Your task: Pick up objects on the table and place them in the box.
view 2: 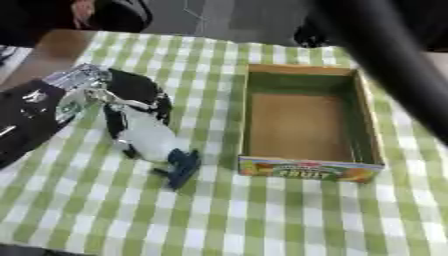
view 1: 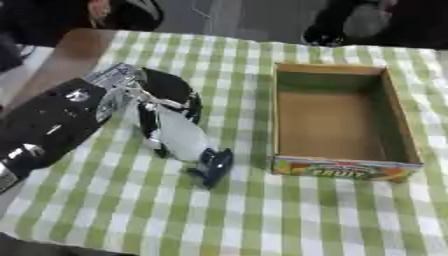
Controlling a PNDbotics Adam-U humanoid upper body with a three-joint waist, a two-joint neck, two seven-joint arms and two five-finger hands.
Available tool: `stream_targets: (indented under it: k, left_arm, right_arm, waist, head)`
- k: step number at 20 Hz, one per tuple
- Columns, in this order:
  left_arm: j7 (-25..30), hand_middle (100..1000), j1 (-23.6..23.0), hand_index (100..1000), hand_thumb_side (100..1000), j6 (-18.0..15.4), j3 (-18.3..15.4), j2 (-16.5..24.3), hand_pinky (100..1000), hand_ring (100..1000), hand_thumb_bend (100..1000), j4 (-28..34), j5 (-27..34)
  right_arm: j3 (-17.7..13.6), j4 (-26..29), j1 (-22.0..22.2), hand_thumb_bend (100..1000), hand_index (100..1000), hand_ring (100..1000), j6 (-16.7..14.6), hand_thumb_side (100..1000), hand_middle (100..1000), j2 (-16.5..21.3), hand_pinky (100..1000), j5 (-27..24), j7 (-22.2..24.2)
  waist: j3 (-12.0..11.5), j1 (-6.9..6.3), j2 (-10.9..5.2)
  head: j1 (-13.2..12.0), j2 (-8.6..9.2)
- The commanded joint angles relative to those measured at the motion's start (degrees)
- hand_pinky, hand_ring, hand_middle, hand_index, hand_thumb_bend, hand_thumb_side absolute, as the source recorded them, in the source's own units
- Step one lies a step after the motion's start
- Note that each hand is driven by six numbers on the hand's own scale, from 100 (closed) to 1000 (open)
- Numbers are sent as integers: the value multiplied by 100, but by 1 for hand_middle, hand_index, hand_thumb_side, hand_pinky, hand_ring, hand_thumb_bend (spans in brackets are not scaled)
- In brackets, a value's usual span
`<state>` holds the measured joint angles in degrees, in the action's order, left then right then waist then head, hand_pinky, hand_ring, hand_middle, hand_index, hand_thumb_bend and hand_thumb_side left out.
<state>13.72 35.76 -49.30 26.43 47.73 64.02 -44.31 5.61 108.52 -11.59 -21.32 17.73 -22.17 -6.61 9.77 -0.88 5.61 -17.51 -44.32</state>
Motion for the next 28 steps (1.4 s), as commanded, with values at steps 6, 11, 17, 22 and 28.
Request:
stream_targets:
  k: [6,11,17,22,28]
  left_arm:
    - [445,327,102,451,658,-267,-294,81,100,100,292,-410,870]
    - [617,254,132,394,850,-267,-402,94,100,100,151,-531,1228]
    - [909,148,167,318,835,-267,-509,109,100,100,150,-744,1476]
    - [1133,122,206,291,819,-267,-615,120,100,100,147,-1017,1759]
    - [1451,110,316,283,806,-247,-692,178,100,100,142,-1170,1852]
  right_arm:
    - [-20,145,-44,161,782,701,-5,1000,713,46,535,-5,12]
    - [-21,145,-43,161,782,701,-5,1000,713,45,535,-4,13]
    - [-20,144,-36,160,781,701,-4,1000,712,45,536,-5,15]
    - [-24,145,-29,160,781,702,-6,1000,712,45,536,-5,12]
    - [-24,144,-25,160,781,702,-7,1000,712,49,536,-7,14]
  waist:
    - [1,2,-57]
    - [-4,0,-56]
    - [-8,2,-56]
    - [-13,4,-58]
    - [-28,-1,-66]
  head:
    - [-54,20]
    - [-56,20]
    - [-57,20]
    - [-58,20]
    - [-48,20]
